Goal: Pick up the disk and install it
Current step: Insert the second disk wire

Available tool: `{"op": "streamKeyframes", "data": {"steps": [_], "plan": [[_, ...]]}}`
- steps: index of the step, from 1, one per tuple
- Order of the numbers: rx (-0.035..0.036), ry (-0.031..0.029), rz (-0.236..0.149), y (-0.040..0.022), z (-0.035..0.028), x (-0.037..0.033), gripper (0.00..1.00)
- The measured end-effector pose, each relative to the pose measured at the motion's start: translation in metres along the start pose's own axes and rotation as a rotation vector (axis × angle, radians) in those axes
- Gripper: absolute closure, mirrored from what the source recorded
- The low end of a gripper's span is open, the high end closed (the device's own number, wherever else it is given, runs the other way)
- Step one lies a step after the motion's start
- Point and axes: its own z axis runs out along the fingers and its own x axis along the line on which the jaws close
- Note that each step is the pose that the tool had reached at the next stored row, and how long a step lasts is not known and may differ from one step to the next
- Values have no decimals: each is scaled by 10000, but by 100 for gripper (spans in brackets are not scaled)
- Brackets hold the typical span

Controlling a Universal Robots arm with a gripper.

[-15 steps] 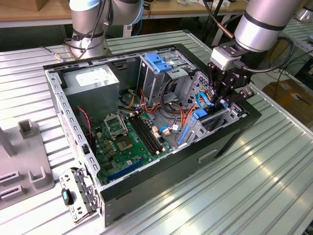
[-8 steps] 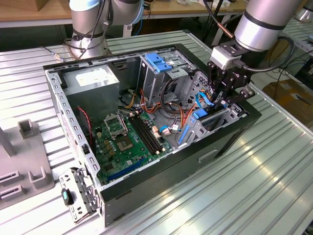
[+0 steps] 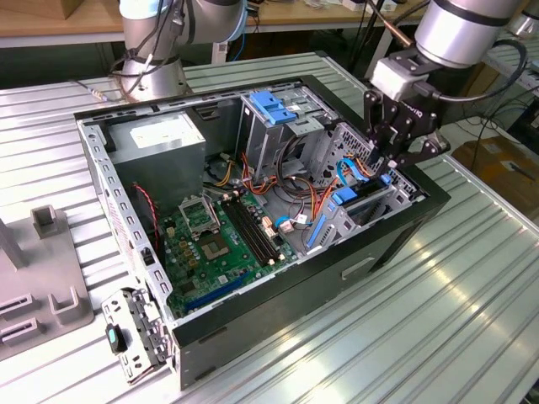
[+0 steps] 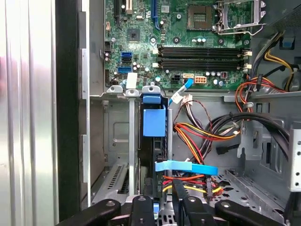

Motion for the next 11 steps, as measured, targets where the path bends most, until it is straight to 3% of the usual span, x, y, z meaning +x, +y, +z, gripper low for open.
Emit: {"op": "streamKeyframes", "data": {"steps": [3,11], "plan": [[0,0,-1,-4,-91,1,70],[0,1,-1,0,-99,1,70]]}}
